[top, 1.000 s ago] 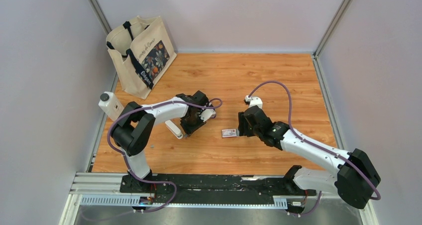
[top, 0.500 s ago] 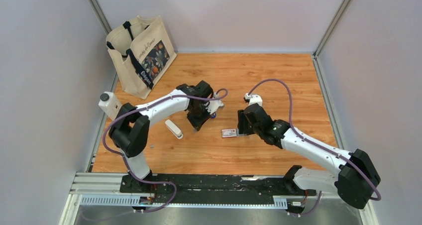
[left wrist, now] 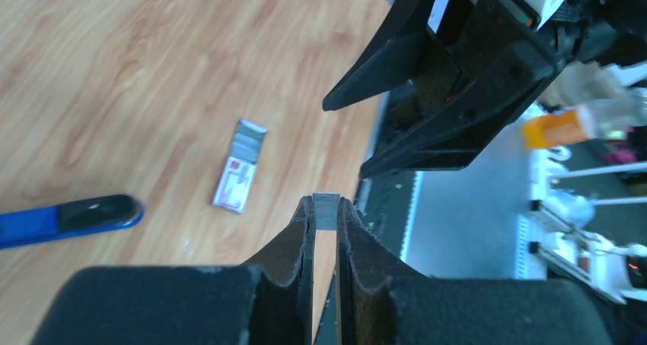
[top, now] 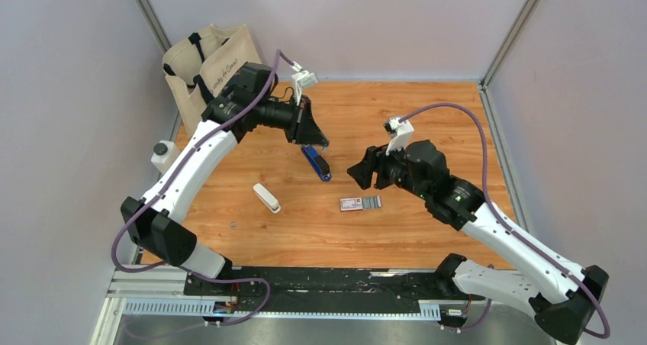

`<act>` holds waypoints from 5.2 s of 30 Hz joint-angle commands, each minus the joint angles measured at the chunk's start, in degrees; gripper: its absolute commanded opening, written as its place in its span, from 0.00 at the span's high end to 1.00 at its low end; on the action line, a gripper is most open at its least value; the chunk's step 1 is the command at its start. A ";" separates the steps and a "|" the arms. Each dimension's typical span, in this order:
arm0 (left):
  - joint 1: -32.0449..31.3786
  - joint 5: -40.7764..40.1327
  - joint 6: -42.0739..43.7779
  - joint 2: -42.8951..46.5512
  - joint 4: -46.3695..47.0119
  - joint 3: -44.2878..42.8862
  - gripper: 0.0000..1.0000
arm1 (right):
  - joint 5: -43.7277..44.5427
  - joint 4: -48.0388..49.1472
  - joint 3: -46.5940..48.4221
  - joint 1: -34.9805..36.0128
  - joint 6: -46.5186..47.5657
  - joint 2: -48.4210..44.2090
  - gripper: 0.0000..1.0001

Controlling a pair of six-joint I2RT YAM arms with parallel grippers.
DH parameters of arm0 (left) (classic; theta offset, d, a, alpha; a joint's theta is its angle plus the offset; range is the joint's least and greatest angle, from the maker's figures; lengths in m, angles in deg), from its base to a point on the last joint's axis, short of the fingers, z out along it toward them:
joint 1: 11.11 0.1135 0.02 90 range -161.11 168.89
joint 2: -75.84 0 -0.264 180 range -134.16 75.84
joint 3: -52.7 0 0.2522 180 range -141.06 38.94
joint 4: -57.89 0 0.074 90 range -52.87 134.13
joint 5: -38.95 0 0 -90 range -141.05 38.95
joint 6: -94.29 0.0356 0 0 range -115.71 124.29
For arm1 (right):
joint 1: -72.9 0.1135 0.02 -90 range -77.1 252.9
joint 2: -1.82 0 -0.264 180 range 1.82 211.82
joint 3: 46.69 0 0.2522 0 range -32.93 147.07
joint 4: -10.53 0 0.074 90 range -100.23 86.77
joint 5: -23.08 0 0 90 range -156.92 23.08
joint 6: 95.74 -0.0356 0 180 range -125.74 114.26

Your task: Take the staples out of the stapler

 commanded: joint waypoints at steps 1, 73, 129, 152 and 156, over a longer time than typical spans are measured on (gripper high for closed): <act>1.97 19.79 -28.03 4.10 27.10 10.71 0.86 | -10.94 5.32 3.76 -0.22 0.64 -4.22 0.36; 1.88 22.36 -61.96 10.88 74.44 29.80 0.84 | -28.98 30.92 1.74 -4.35 -19.05 1.58 0.61; 2.85 -10.69 5.54 11.41 2.01 20.93 0.27 | 9.42 -9.87 -0.64 -1.97 -2.70 27.41 0.88; 1.18 -10.69 4.66 12.64 3.51 22.25 0.27 | 9.08 -10.30 1.30 -1.53 -1.21 32.34 0.87; 1.09 -10.69 4.75 12.64 3.60 22.42 0.27 | 9.07 -10.39 1.74 -1.27 -1.12 32.87 0.87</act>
